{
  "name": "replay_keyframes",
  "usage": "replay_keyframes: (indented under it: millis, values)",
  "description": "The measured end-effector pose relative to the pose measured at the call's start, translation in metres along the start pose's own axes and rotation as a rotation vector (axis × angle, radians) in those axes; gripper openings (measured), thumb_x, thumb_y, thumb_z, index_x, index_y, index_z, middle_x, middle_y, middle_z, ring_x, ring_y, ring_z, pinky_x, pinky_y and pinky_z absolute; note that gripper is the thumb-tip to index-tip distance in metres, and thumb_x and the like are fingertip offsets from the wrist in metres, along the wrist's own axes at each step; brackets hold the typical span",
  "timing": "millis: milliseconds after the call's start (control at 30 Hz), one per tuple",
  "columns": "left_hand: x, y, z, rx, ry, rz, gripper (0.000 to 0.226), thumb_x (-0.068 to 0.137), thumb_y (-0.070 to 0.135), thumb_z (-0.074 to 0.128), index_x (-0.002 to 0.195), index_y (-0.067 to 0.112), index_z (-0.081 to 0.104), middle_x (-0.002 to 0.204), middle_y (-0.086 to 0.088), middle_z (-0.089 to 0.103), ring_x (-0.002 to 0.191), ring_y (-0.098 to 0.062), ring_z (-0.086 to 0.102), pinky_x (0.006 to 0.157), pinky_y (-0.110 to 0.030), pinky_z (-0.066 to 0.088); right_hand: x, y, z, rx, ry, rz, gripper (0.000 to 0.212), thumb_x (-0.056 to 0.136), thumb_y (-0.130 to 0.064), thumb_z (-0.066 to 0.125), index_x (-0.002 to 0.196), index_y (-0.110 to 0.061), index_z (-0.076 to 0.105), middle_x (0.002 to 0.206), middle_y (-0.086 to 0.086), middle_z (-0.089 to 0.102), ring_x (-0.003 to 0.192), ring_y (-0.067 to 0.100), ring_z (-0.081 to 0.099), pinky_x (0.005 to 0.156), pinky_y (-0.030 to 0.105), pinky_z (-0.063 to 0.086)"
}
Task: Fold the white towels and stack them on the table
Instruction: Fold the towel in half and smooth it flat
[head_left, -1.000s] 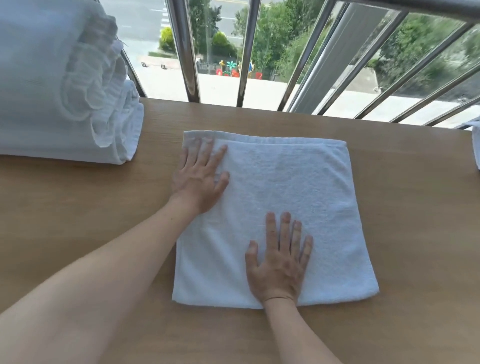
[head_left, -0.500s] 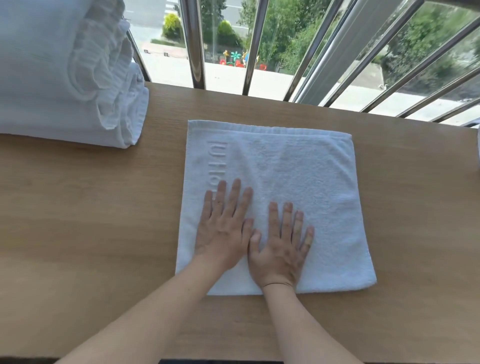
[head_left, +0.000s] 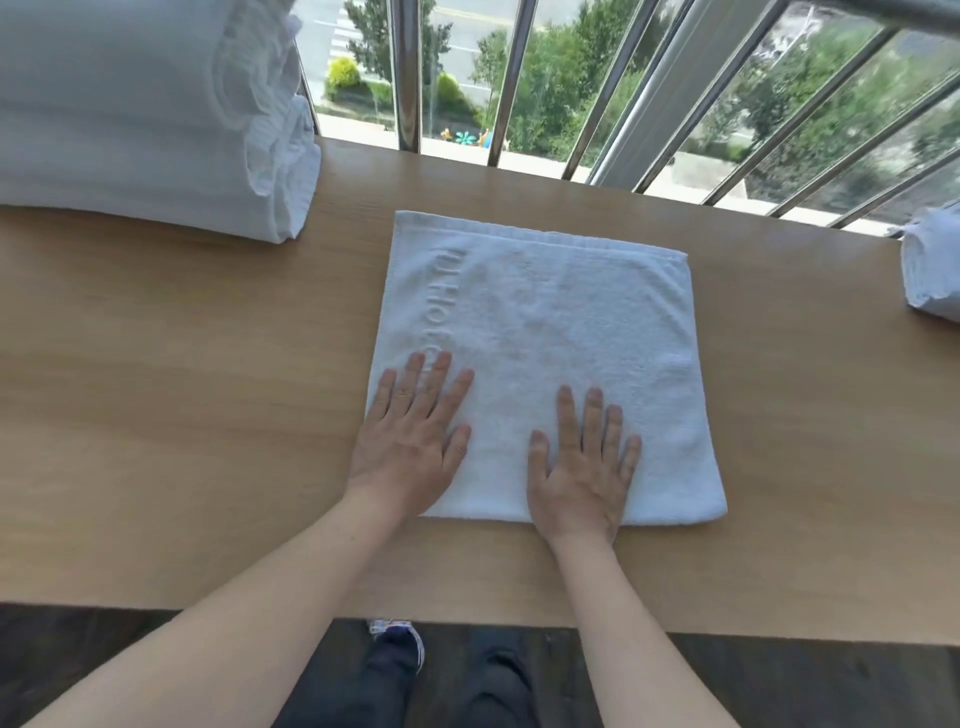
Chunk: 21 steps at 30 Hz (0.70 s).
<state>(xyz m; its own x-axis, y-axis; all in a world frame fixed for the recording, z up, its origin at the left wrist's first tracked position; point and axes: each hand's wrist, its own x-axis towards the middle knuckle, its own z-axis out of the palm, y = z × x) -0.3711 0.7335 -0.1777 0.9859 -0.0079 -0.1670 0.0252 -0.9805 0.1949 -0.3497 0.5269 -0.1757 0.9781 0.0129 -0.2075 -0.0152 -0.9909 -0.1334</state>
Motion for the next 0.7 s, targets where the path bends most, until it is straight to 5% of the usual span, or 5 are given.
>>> replay_keyframes:
  millis: [100,233,433,533,700]
  values:
    - [-0.003,-0.002,-0.004,-0.01,0.008,0.068,0.062,0.104,0.049,0.013,0.161,0.028,0.006,0.169,-0.003,-0.003,0.155,-0.024,-0.012,0.126,-0.046,-0.001,-0.018,0.024,-0.002,-0.037,-0.045,0.06,0.063,0.096,-0.065,-0.004,0.151,-0.044,-0.028,0.161,-0.012,-0.033,0.148,0.014,-0.031,0.121,0.048,-0.015]
    - [-0.025,-0.009,-0.007,-0.115,0.162,0.34,0.047,0.105,0.028,0.035,0.147,0.014,0.051,0.158,-0.01,0.039,0.148,-0.031,0.03,0.12,-0.049,0.03,-0.036,0.044,-0.006,-0.049,-0.093,0.027,0.061,0.095,-0.064,-0.009,0.148,-0.045,-0.032,0.158,-0.012,-0.038,0.145,0.014,-0.037,0.119,0.053,-0.02]
    - [-0.072,-0.055,-0.001,-0.093,0.048,0.403,0.061,0.103,0.052,0.035,0.157,0.025,0.032,0.166,0.0,0.021,0.154,-0.021,0.015,0.124,-0.04,0.014,-0.056,0.086,-0.012,-0.031,-0.11,-0.007,0.06,0.096,-0.063,-0.006,0.152,-0.048,-0.02,0.159,-0.015,-0.035,0.144,0.018,-0.039,0.115,0.051,-0.027]
    - [-0.082,-0.069,-0.003,-0.17,0.074,0.407,0.064,0.097,0.056,0.046,0.153,0.024,0.041,0.164,0.001,0.028,0.153,-0.021,0.023,0.123,-0.041,0.02,-0.059,0.102,-0.014,0.057,-0.059,0.022,0.062,0.099,-0.055,0.002,0.159,-0.04,-0.001,0.166,-0.008,-0.019,0.15,0.019,-0.029,0.12,0.046,-0.019]
    - [-0.093,-0.077,-0.001,-0.304,0.329,0.412,0.036,0.095,0.033,0.059,0.116,0.008,0.074,0.137,-0.007,0.062,0.129,-0.025,0.059,0.107,-0.044,0.048,-0.073,0.125,-0.016,0.165,0.02,0.047,0.061,0.099,-0.03,0.038,0.157,-0.035,0.022,0.168,-0.008,0.004,0.154,0.009,-0.008,0.122,0.05,-0.014]
